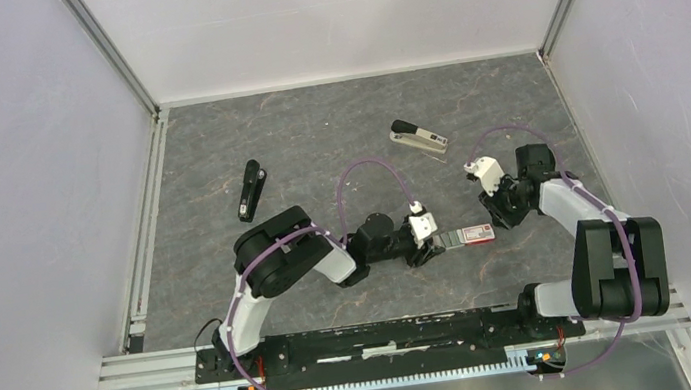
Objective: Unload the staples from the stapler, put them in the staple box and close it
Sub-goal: Close the staple box at the center of the board.
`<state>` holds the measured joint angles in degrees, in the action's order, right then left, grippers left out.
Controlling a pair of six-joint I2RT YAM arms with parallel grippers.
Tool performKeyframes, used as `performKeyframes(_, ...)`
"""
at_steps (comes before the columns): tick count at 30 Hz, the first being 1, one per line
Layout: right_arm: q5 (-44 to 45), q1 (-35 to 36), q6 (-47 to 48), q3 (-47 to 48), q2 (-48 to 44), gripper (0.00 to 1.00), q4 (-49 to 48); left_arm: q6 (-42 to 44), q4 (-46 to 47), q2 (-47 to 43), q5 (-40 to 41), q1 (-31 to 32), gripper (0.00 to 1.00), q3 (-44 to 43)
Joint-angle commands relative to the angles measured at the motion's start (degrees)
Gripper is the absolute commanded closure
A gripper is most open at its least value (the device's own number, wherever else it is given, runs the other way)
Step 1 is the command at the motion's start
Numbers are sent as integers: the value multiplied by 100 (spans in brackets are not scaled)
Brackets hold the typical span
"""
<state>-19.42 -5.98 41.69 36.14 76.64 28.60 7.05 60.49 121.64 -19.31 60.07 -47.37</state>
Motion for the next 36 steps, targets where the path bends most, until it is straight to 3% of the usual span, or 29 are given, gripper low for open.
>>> performKeyframes(1,85,77,-220,-149,18,69,-166,137,38,169,131,107,50,141)
performKeyframes(28,111,385,-471,-160,83,70,-309,-19,402,307,501,241,51,211)
performKeyframes(36,574,185,-439,13,-234,68,-285,-62,490,281,652,248,51,331)
